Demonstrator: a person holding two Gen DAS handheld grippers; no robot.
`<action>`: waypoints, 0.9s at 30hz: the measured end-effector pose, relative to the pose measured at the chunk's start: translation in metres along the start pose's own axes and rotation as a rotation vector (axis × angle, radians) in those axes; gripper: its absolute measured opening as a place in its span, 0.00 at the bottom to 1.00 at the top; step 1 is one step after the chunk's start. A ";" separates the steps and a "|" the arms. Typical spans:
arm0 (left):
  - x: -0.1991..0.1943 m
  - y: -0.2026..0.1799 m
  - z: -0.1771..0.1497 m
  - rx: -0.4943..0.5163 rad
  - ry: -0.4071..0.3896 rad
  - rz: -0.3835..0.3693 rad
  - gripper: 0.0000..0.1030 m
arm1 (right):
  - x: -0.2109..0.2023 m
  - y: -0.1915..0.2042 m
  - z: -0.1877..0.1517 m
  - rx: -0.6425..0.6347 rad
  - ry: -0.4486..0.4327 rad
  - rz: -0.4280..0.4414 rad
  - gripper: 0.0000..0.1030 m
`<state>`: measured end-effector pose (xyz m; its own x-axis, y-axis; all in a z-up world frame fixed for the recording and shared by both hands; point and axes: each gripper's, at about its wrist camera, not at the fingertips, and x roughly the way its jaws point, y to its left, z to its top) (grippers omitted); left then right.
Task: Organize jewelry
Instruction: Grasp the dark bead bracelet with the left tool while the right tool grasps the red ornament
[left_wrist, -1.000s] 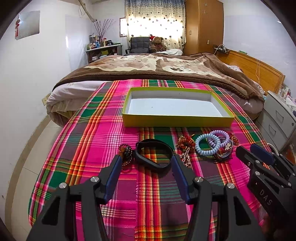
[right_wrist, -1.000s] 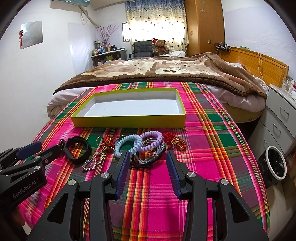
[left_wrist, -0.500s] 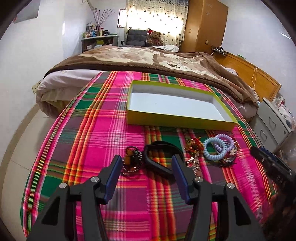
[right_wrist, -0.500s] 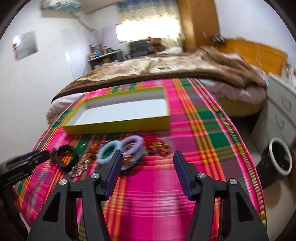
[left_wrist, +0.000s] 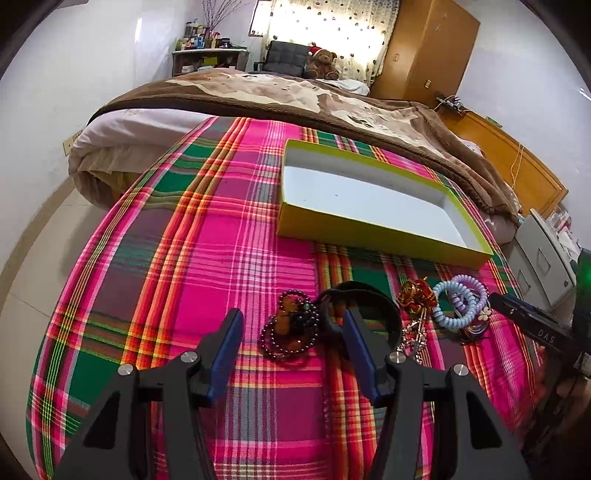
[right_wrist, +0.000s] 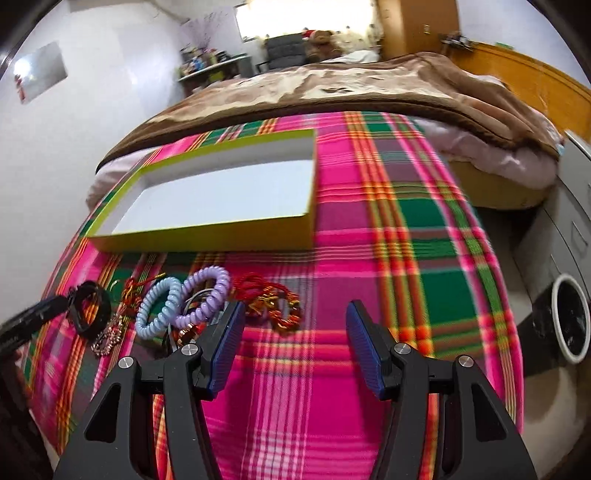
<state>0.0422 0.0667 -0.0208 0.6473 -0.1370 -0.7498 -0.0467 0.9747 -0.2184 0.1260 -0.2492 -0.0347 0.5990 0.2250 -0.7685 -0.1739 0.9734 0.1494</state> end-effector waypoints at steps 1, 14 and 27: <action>0.000 0.001 0.000 -0.001 0.001 -0.001 0.56 | 0.003 0.002 0.001 -0.010 0.011 0.000 0.56; 0.005 0.002 0.005 0.002 0.016 0.000 0.56 | 0.015 0.007 0.008 -0.057 0.026 -0.029 0.17; 0.001 0.017 0.006 0.001 0.027 0.034 0.56 | -0.034 -0.013 0.007 0.046 -0.127 -0.066 0.15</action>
<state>0.0469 0.0843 -0.0213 0.6247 -0.1087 -0.7733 -0.0678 0.9790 -0.1923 0.1129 -0.2688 -0.0061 0.7026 0.1617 -0.6930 -0.0968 0.9865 0.1321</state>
